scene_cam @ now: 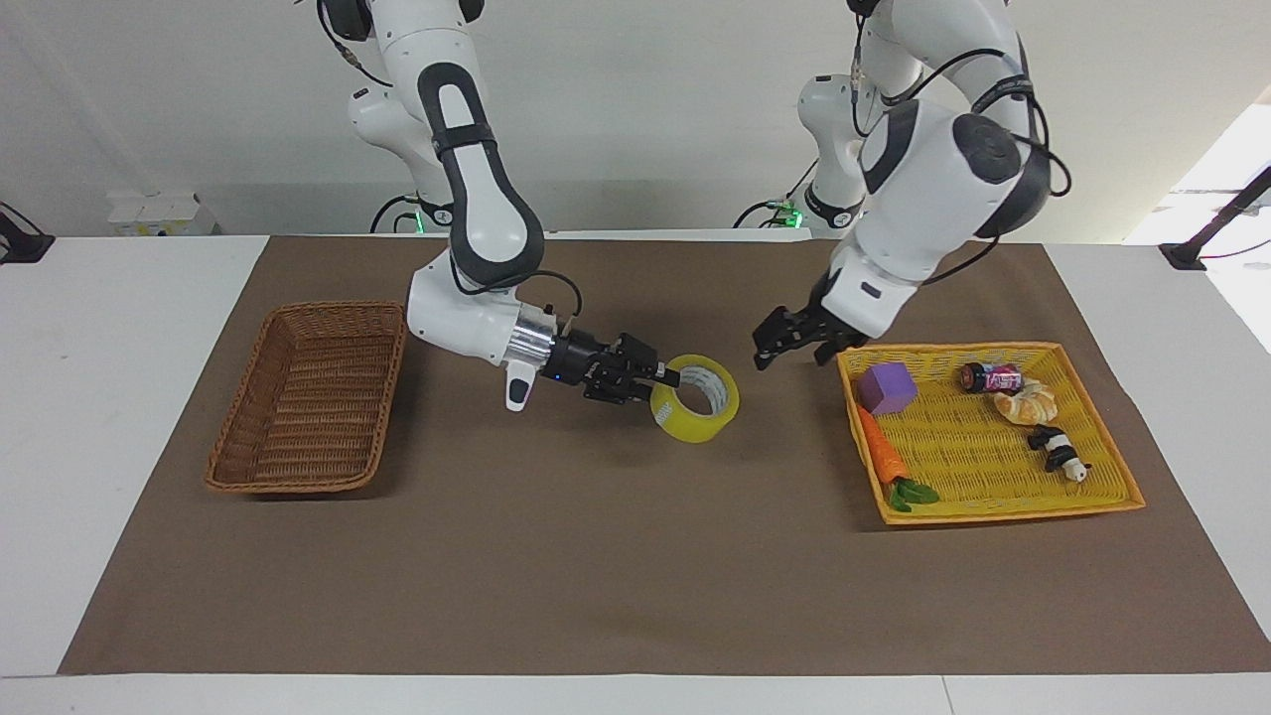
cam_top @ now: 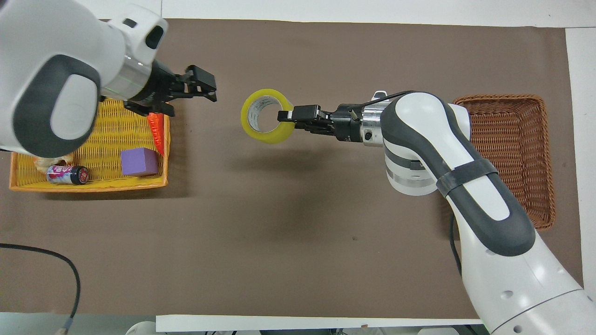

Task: Move tape to another basket
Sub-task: 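Grasp the tape roll with the right gripper beside the left gripper, then carry the tape with the right gripper over the brown wicker basket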

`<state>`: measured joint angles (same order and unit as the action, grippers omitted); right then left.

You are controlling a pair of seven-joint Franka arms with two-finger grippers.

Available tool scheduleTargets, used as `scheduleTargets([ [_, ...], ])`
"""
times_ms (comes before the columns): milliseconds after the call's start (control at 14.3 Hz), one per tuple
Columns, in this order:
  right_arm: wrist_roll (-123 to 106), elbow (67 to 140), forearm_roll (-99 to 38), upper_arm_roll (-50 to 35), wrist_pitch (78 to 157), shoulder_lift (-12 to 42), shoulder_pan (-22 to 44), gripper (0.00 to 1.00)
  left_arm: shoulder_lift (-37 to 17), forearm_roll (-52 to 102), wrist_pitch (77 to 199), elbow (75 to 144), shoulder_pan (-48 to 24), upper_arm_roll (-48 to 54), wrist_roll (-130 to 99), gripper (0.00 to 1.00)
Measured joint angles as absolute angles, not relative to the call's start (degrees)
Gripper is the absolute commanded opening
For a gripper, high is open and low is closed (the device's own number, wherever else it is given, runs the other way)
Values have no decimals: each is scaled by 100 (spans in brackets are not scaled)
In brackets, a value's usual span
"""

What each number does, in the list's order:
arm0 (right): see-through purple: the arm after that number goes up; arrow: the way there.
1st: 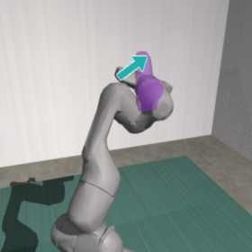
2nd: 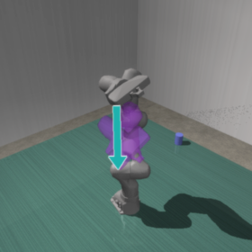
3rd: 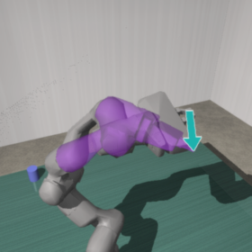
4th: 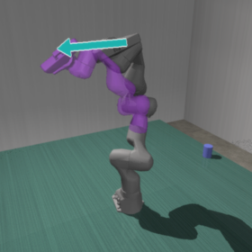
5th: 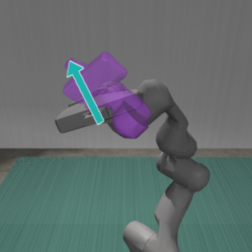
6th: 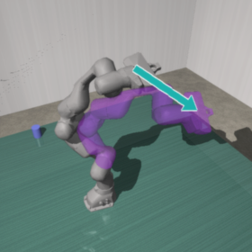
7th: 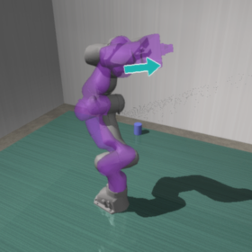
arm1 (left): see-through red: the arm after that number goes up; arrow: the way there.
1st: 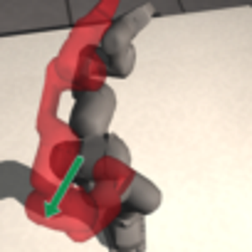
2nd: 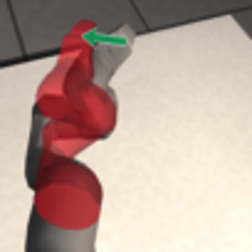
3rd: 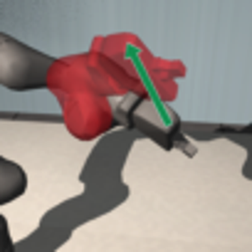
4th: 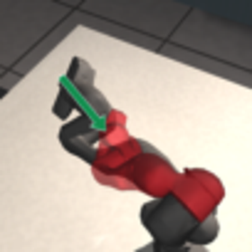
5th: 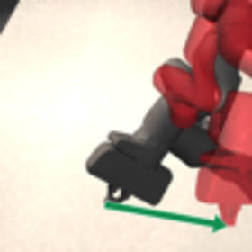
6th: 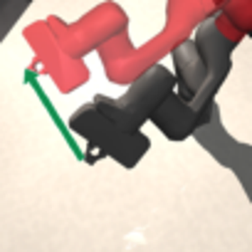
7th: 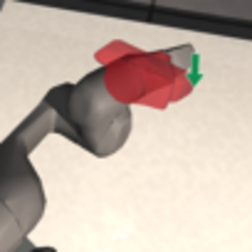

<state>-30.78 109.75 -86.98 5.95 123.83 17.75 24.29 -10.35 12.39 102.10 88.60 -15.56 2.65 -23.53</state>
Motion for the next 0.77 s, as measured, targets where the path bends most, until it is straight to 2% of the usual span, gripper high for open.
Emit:
scheduleTargets([
  [140,-3078,10938,-7980,623,11658,1737,1719,0,-850,712,9775,8857,-1076,247,-1818,100],
  [420,-3116,10764,-6463,680,9650,1624,-528,0,-529,-19,9174,8855,-490,233,-895,100],
  [631,-3248,10627,-5598,689,8824,1616,-1835,0,-372,-54,9133,8885,-112,219,-811,100],
  [771,-3585,10626,-5027,689,8524,1616,-2454,0,-344,-54,9228,8908,95,216,-775,100],
])
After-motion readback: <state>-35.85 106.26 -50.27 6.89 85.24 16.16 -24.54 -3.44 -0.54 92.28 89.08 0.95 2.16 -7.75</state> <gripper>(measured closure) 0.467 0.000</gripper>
